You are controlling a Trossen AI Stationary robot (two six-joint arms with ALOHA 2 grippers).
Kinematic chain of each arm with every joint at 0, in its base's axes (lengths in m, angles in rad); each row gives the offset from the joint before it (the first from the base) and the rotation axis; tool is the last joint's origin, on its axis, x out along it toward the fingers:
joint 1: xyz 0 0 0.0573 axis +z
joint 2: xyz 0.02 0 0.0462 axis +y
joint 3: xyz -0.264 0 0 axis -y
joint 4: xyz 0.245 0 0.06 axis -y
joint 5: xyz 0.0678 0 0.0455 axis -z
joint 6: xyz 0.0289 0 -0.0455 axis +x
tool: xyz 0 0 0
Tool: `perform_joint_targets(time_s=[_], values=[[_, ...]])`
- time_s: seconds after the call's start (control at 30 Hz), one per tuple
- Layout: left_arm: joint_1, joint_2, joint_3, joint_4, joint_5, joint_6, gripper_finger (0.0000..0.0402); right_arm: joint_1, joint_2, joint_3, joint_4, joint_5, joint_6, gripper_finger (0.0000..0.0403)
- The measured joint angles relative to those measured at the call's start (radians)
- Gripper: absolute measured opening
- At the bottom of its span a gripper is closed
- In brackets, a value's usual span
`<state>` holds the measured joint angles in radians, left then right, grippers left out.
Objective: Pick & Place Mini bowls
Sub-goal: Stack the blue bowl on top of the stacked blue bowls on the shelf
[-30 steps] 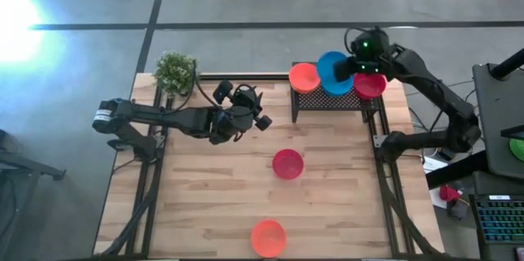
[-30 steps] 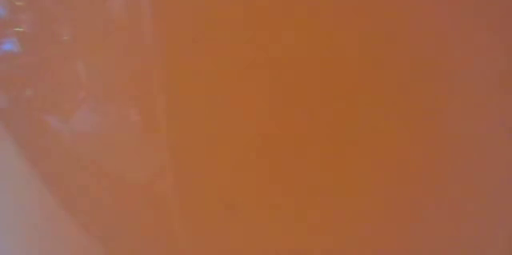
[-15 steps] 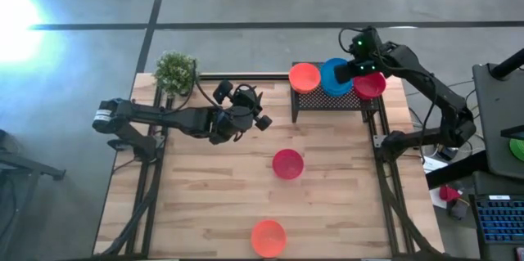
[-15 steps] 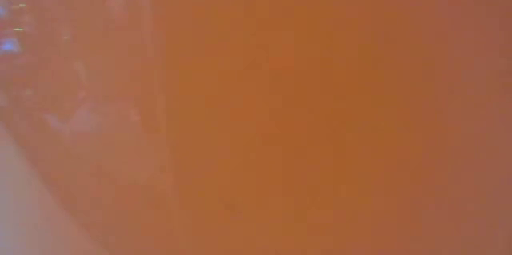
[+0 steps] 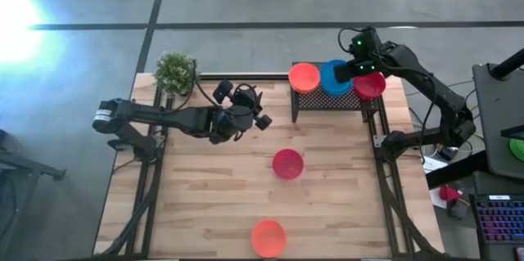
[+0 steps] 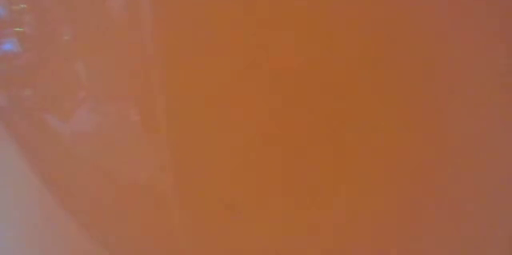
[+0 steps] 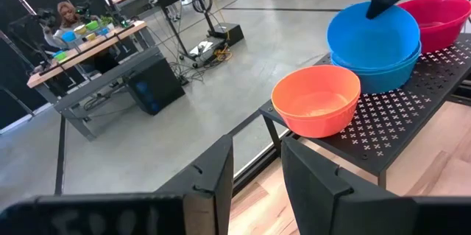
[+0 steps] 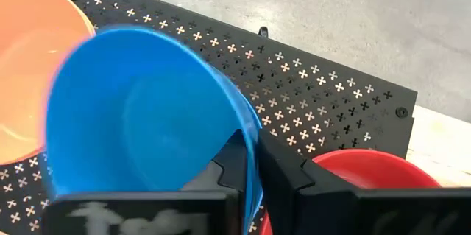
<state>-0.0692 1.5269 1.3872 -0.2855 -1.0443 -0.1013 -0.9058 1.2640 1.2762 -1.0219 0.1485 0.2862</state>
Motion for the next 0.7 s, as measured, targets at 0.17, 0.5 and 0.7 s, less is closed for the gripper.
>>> perform_joint_targets(time_s=[0.17, 0.5, 0.7], values=[[0.0, 0.0, 0.0, 0.0, 0.0, 0.0, 0.0112, 0.0, 0.0, 0.009, -0.001, 0.0, 0.003, 0.0072], [0.0, 0.0, 0.0, 0.0, 0.0, 0.0, 0.0112, 0.0, -0.001, 0.113, -0.023, 0.0, -0.005, 0.0141], [0.003, 0.0, 0.0, -0.002, 0.0, 0.001, 0.0112, 0.005, -0.006, 0.102, -0.065, 0.0, -0.001, 0.0147]])
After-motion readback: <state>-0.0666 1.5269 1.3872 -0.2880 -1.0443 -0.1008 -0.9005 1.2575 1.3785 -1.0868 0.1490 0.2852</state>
